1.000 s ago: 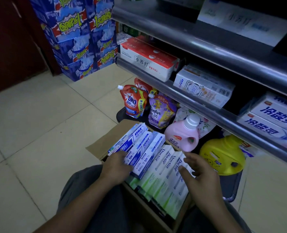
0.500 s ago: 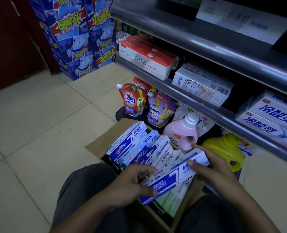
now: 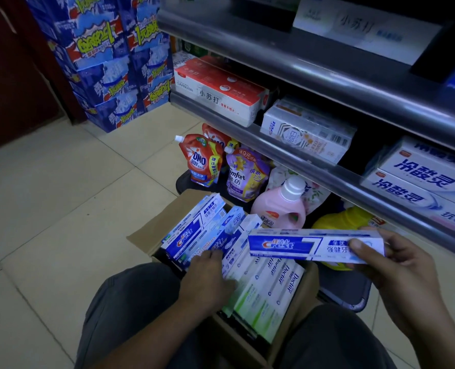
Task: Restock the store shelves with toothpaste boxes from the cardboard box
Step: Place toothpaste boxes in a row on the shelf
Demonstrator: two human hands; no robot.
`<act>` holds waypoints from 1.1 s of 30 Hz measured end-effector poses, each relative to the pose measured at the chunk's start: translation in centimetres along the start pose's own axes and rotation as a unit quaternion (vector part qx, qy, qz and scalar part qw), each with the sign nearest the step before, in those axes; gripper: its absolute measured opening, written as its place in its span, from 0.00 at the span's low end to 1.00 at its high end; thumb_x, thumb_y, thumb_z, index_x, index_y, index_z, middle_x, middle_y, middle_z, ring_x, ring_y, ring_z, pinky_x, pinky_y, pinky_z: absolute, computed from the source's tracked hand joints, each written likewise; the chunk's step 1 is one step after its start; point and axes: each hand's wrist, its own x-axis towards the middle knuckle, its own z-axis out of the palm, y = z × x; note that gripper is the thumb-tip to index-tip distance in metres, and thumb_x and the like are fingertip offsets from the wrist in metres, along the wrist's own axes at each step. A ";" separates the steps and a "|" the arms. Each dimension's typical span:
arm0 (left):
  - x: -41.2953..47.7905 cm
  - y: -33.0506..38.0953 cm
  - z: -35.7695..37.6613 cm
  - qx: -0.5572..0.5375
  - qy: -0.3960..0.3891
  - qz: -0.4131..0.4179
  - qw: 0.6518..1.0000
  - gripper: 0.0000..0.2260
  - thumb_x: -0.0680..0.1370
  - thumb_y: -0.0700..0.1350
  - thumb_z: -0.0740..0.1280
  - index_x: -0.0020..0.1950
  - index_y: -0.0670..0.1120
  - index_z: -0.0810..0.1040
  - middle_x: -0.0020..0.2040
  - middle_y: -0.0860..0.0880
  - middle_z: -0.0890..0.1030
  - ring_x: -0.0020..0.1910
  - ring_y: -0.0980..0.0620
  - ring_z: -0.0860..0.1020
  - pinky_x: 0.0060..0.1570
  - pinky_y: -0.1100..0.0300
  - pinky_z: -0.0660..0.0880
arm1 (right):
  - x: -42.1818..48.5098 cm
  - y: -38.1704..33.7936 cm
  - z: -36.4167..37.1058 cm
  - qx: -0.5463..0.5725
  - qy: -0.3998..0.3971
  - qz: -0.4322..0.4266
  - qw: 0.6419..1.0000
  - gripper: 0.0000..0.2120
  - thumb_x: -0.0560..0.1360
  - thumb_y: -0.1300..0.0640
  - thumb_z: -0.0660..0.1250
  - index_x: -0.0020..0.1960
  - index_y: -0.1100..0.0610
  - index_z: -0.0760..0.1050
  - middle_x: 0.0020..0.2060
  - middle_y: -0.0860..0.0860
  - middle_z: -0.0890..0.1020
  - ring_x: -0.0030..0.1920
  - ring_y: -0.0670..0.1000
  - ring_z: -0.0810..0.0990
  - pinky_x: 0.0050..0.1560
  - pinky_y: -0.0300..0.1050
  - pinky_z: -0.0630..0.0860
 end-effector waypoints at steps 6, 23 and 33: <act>-0.5 -0.6 0.3 -0.067 0.062 -0.033 0.995 0.25 0.72 0.53 0.72 0.64 0.56 0.65 0.60 0.53 0.78 0.59 0.47 0.78 0.53 0.50 0.78 | 0.0 -0.9 0.2 0.042 0.043 -0.015 0.998 0.14 0.65 0.56 0.78 0.50 0.56 0.85 0.45 0.59 0.88 0.43 0.54 0.88 0.42 0.42 0.83; 0.0 5.7 -17.1 -0.386 0.195 0.205 0.878 0.19 0.65 0.53 0.69 0.55 0.57 0.74 0.37 0.47 0.81 0.34 0.50 0.81 0.32 0.57 0.78 | 0.6 -9.2 -0.8 0.124 0.081 -0.140 0.979 0.19 0.68 0.63 0.73 0.57 0.51 0.77 0.41 0.55 0.88 0.40 0.53 0.87 0.39 0.44 0.84; 0.3 21.4 -17.8 -0.428 -0.096 0.326 0.837 0.26 0.60 0.45 0.70 0.59 0.55 0.81 0.34 0.40 0.79 0.28 0.49 0.78 0.26 0.58 0.74 | -0.1 -15.5 -6.4 0.124 0.185 -0.252 0.942 0.30 0.59 0.46 0.85 0.54 0.49 0.74 0.43 0.60 0.87 0.41 0.57 0.87 0.41 0.53 0.84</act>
